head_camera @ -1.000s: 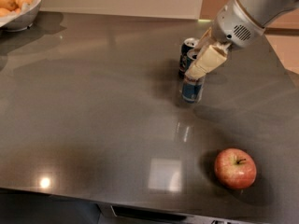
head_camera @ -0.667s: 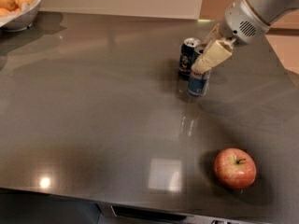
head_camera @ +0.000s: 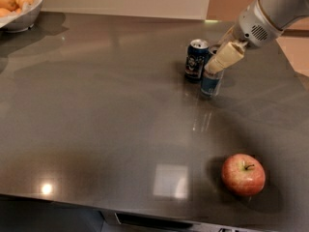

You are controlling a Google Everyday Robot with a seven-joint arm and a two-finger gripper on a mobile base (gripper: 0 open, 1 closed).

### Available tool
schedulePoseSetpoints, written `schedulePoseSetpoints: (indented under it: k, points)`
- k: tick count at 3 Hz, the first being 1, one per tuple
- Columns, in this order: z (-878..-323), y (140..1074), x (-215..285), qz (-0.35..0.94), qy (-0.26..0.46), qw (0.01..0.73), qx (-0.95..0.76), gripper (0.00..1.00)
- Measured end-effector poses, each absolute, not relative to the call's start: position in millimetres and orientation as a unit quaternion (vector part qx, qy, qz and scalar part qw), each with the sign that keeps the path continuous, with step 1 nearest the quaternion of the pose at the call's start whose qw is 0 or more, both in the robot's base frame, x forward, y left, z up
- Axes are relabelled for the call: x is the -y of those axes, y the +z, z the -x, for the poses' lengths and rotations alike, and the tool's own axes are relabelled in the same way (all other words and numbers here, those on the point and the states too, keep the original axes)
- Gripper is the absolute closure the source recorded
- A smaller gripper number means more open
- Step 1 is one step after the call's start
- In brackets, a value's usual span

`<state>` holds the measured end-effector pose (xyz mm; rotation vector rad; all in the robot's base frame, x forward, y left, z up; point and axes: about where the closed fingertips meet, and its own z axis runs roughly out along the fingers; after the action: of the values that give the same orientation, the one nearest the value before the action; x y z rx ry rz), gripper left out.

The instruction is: Move redbull can near pepsi can

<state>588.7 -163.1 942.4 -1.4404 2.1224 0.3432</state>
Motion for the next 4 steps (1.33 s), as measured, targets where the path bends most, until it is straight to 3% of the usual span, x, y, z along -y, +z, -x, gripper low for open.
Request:
schedulePoseSetpoints:
  k: [2,3,4]
  points:
    - [-611.9,933.5,175.2,0.523,0.110,0.288,-0.794,1.00]
    - [-621.7,929.4,179.3,0.523,0.104,0.283,-0.797,0.87]
    - [-629.7,925.1,183.0,0.522,0.103,0.275,-0.801,0.64]
